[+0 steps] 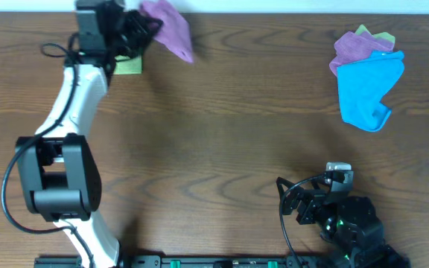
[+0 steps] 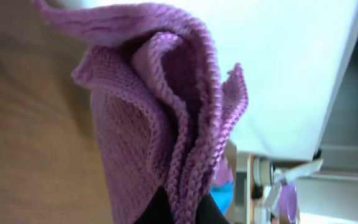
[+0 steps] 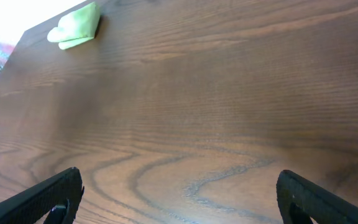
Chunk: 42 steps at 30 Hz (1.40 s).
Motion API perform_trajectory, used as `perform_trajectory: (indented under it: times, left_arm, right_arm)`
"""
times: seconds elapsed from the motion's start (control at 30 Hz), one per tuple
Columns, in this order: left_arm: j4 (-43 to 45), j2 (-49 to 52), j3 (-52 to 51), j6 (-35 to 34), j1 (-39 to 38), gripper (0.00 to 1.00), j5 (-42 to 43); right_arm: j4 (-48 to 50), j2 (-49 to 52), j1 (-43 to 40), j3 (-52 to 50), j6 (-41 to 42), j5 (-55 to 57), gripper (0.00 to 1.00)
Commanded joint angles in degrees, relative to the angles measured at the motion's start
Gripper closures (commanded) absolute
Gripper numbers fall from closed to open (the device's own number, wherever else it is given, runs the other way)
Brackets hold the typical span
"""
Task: Fold the cloth
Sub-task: 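Lift the purple cloth with the left gripper and carry it onto the yellow-green cloth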
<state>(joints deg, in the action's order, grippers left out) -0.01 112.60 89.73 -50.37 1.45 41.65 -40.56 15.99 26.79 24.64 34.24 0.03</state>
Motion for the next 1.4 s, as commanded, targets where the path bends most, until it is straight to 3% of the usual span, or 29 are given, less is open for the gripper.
perform_trajectory:
  times: [0.0,0.47,0.83,1.37]
  left_arm:
    - [-0.15,3.74,3.43,1.73,1.86,0.94,-0.07]
    - [-0.28,12.83,9.11,2.93,9.09,0.94,1.53]
    - [-3.93,13.42,9.11,8.87,10.21,0.94,-0.35]
    - [-13.29,13.64,9.09,16.48,12.46,0.94,-12.92]
  right_arm:
    - [-0.04,-0.33,-0.46,-0.37,0.87,0.63,0.01]
    - [-0.04,-0.33,-0.46,-0.37,0.87,0.63,0.01]
    - [-0.04,-0.33,-0.46,-0.37,0.87,0.63,0.01]
    - [-0.04,-0.33,-0.46,-0.37,0.87,0.63,0.01]
